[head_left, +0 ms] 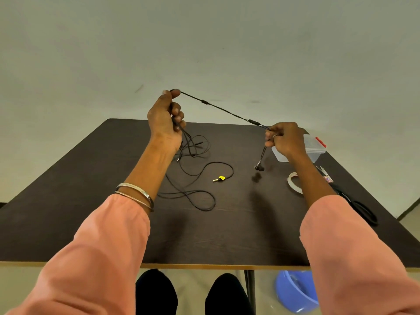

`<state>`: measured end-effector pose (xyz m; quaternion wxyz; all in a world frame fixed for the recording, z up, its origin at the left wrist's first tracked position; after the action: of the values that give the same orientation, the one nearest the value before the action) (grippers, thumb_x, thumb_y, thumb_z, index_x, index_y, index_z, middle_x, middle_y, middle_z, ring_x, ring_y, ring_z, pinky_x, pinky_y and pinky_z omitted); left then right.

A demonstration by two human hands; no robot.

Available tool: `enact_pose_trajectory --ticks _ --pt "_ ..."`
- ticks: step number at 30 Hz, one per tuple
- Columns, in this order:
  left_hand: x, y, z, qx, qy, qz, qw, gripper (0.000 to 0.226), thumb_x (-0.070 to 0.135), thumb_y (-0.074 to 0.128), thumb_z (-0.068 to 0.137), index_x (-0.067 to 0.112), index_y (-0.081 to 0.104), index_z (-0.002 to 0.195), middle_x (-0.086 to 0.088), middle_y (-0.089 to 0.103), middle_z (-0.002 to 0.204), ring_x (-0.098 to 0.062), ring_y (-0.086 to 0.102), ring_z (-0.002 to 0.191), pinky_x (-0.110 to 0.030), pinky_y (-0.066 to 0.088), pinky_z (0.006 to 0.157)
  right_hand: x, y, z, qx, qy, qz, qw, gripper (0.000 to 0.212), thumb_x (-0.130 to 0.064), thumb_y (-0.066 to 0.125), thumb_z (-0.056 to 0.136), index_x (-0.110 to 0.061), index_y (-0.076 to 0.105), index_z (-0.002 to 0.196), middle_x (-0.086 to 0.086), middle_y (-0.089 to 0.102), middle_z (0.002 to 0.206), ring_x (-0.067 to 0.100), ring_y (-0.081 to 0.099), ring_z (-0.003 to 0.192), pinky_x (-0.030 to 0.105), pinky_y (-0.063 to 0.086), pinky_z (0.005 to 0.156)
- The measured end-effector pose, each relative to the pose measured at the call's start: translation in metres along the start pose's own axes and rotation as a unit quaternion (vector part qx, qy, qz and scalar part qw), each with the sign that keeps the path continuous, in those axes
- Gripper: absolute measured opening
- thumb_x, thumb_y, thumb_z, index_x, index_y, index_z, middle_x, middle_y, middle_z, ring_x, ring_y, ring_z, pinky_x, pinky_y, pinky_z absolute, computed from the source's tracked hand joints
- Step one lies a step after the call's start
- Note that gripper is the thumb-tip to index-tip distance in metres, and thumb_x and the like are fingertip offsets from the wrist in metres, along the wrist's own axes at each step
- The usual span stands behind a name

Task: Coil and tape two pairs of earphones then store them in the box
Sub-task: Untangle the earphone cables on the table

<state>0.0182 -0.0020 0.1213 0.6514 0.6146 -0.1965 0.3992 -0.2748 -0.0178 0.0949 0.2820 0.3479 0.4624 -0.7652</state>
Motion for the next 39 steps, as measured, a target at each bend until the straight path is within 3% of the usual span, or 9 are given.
enact_pose_trajectory --ticks 8,13,15,18,22,27,31,34,39 --pt "-0.005 0.004 -0.001 -0.008 -0.013 0.033 0.999 0.025 0.028 0.046 0.1 0.015 0.067 0.095 0.008 0.043 0.051 -0.005 0.033 0.044 -0.023 0.02 0.046 0.015 0.014 0.009 0.041 -0.01 0.037 0.998 0.026 0.013 0.046 0.088 -0.008 0.062 0.088 0.004 0.065 0.075 0.018 0.068 0.063 0.032 0.058 0.075" --pt "-0.008 0.007 -0.006 -0.023 -0.012 0.089 0.996 0.027 0.028 0.046 0.1 0.017 0.069 0.092 0.007 0.045 0.051 -0.006 0.034 0.045 -0.025 0.021 0.048 0.043 0.028 -0.019 -0.105 0.015 -0.01 0.994 0.015 0.013 0.055 0.088 0.003 0.065 0.09 0.022 0.067 0.085 0.022 0.067 0.058 0.019 0.053 0.048" --pt "-0.008 0.01 -0.009 -0.034 -0.008 0.12 0.992 0.027 0.028 0.046 0.1 0.017 0.07 0.091 0.007 0.045 0.052 -0.007 0.034 0.045 -0.024 0.021 0.047 0.047 0.023 -0.027 -0.134 0.009 -0.039 0.99 0.02 0.014 0.059 0.084 0.002 0.068 0.098 0.02 0.069 0.093 0.025 0.067 0.06 0.02 0.056 0.051" --pt "-0.007 0.016 -0.016 -0.063 0.002 0.167 0.984 0.026 0.027 0.047 0.099 0.018 0.07 0.091 0.006 0.046 0.053 -0.007 0.034 0.045 -0.022 0.022 0.044 0.038 0.007 -0.034 -0.085 0.0 -0.048 0.995 0.04 0.016 0.059 0.082 -0.012 0.07 0.108 -0.003 0.065 0.107 0.02 0.066 0.064 0.031 0.06 0.063" --pt "-0.007 0.028 -0.023 -0.097 0.017 0.252 0.963 0.026 0.029 0.049 0.1 0.017 0.071 0.091 0.005 0.047 0.054 -0.008 0.035 0.048 -0.017 0.026 0.041 0.003 -0.012 -0.041 0.024 -0.01 0.054 0.998 0.037 0.007 0.053 0.088 -0.019 0.069 0.11 -0.009 0.067 0.105 0.006 0.066 0.074 0.015 0.052 0.065" --pt "-0.014 0.048 -0.037 -0.184 0.027 0.352 0.917 0.027 0.028 0.053 0.098 0.015 0.072 0.086 0.005 0.047 0.05 -0.007 0.04 0.047 -0.017 0.031 0.044 -0.057 0.006 -0.052 -0.142 -0.137 0.189 0.962 0.036 -0.014 0.064 0.091 -0.018 0.057 0.126 0.001 0.067 0.119 0.007 0.062 0.112 0.02 0.05 0.093" --pt "-0.018 0.046 -0.039 -0.203 0.013 0.353 0.913 0.03 0.028 0.055 0.097 0.011 0.072 0.079 0.004 0.044 0.046 -0.008 0.037 0.045 -0.018 0.03 0.045 -0.064 0.023 -0.057 -0.216 -0.115 0.24 0.939 0.017 -0.003 0.057 0.094 -0.007 0.066 0.107 0.006 0.07 0.08 0.014 0.068 0.072 0.026 0.058 0.067" --pt "-0.027 0.032 -0.037 -0.219 -0.011 0.392 0.893 0.03 0.031 0.057 0.095 0.012 0.075 0.079 0.007 0.04 0.043 -0.011 0.03 0.047 -0.025 0.025 0.049 -0.047 0.023 -0.051 -0.208 -0.049 0.28 0.936 0.018 -0.002 0.054 0.095 -0.009 0.07 0.091 0.002 0.061 0.064 0.008 0.051 0.055 0.018 0.036 0.04" --pt "-0.044 0.012 -0.034 -0.241 -0.049 0.42 0.874 0.03 0.029 0.059 0.095 0.005 0.075 0.088 0.009 0.042 0.046 -0.005 0.035 0.047 -0.017 0.032 0.048 -0.027 0.01 -0.04 -0.156 -0.051 0.206 0.965 0.015 -0.007 0.058 0.094 -0.012 0.072 0.094 -0.003 0.064 0.068 0.004 0.049 0.059 0.014 0.029 0.042"
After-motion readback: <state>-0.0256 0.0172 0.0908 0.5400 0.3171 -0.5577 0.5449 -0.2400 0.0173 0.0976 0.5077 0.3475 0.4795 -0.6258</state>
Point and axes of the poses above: each hand's wrist, its own z-axis towards the middle knuckle, its own y-axis out of the palm, x = y × z, the point moved 3 cm from there along z, towards the middle knuckle
